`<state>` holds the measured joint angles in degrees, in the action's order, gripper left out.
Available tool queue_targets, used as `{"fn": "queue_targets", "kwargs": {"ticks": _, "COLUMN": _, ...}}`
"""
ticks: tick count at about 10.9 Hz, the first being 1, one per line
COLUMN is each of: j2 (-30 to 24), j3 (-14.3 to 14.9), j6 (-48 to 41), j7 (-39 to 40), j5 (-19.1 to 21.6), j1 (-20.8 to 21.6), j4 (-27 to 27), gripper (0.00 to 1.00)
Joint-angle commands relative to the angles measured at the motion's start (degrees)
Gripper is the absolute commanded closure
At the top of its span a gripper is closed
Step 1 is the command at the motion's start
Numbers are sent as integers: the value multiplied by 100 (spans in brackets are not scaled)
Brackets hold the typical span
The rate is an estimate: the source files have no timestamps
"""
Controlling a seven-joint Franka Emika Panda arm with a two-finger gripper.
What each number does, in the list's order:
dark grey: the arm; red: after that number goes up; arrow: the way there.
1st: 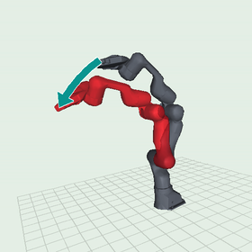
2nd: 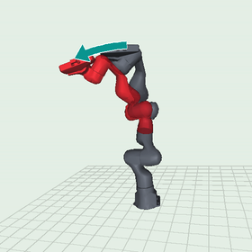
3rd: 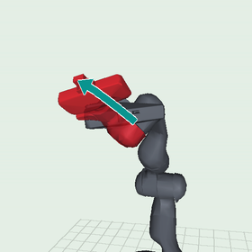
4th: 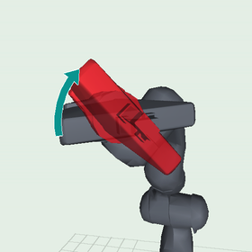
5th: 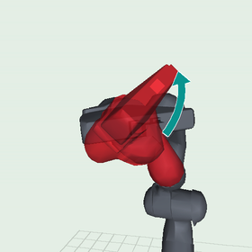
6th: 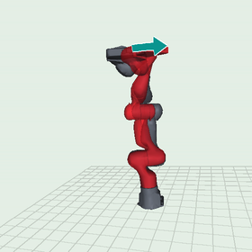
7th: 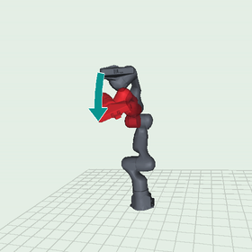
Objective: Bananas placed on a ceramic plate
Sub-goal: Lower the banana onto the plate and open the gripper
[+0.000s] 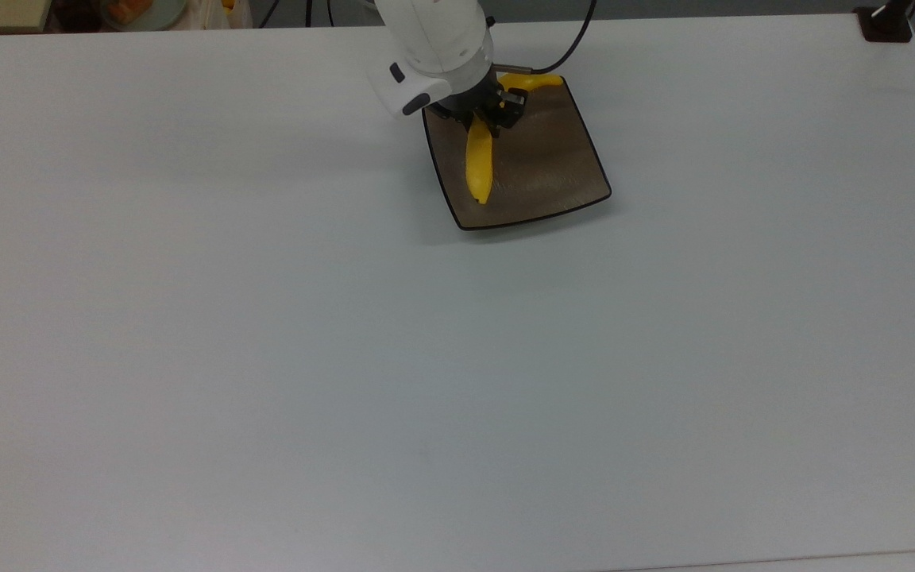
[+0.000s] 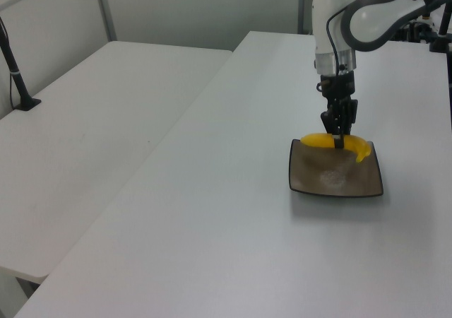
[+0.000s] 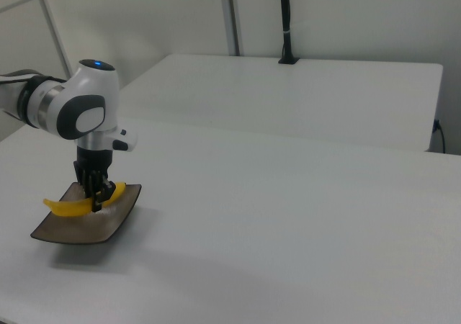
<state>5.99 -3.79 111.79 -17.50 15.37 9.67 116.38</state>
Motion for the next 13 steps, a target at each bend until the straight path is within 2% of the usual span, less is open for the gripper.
{"fn": "queue_targets", "kwargs": {"ticks": 1, "j2": -212, "j3": -148, "j6": 570, "j7": -280, "j5": 28, "j1": 88, "j4": 393, "gripper": 98}}
{"fn": "queue_targets", "kwargs": {"ticks": 5, "j2": -204, "j3": -368, "j6": 1020, "j7": -280, "j5": -182, "j1": 97, "j4": 693, "gripper": 99}}
{"fn": "queue_targets", "kwargs": {"ticks": 8, "j2": -151, "j3": -377, "j6": 1021, "j7": -280, "j5": -209, "j1": 97, "j4": 693, "gripper": 97}}
{"fn": "queue_targets", "kwargs": {"ticks": 11, "j2": -107, "j3": -377, "j6": 1012, "j7": -280, "j5": -209, "j1": 88, "j4": 693, "gripper": 73}}
{"fn": "queue_targets", "kwargs": {"ticks": 13, "j2": -116, "j3": -377, "j6": 977, "j7": -281, "j5": -209, "j1": 79, "j4": 667, "gripper": 37}}
